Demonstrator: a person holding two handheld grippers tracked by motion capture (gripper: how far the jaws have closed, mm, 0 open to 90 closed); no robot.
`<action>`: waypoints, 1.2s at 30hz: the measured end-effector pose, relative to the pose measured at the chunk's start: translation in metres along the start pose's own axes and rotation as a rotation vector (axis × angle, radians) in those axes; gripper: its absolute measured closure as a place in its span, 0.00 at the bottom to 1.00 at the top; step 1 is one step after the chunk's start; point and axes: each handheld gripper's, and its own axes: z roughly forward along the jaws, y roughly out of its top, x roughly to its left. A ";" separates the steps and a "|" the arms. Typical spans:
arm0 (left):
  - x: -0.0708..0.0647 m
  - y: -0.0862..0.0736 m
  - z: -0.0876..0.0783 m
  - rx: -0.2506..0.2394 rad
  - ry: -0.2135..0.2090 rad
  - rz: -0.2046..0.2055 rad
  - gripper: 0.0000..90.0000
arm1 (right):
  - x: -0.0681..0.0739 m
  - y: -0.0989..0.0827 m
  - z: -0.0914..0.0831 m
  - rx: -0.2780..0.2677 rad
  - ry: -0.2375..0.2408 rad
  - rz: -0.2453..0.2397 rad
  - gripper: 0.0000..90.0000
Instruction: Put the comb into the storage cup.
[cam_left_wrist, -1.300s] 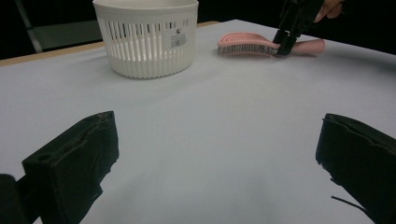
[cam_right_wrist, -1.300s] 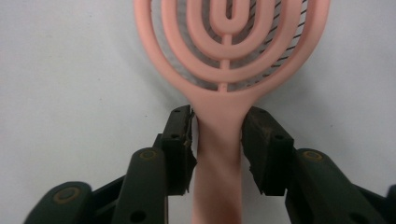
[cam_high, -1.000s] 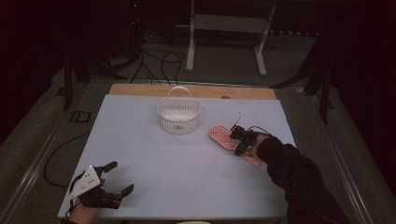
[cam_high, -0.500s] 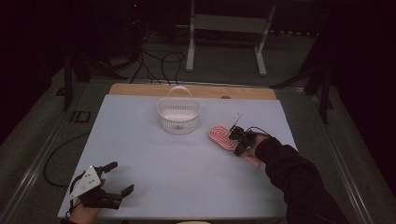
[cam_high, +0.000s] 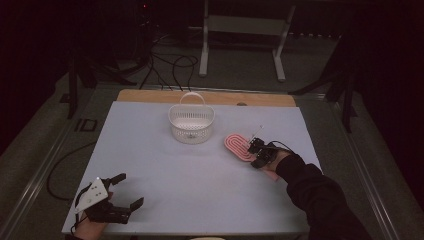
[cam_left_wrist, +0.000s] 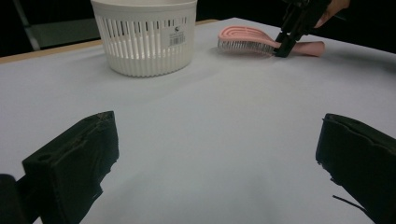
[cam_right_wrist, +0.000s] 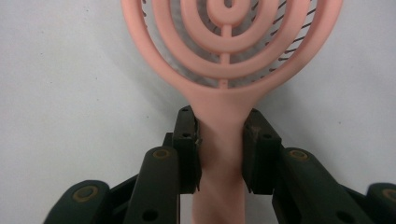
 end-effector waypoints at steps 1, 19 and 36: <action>0.000 0.000 0.000 -0.002 0.001 -0.002 0.00 | 0.000 -0.001 -0.001 -0.006 -0.001 0.000 0.78; 0.001 0.000 0.000 -0.004 0.001 -0.003 0.00 | 0.000 -0.002 -0.026 -0.181 0.012 0.040 0.78; 0.001 0.000 0.000 -0.004 0.001 -0.005 0.00 | 0.009 -0.013 -0.030 -0.454 0.149 0.100 0.78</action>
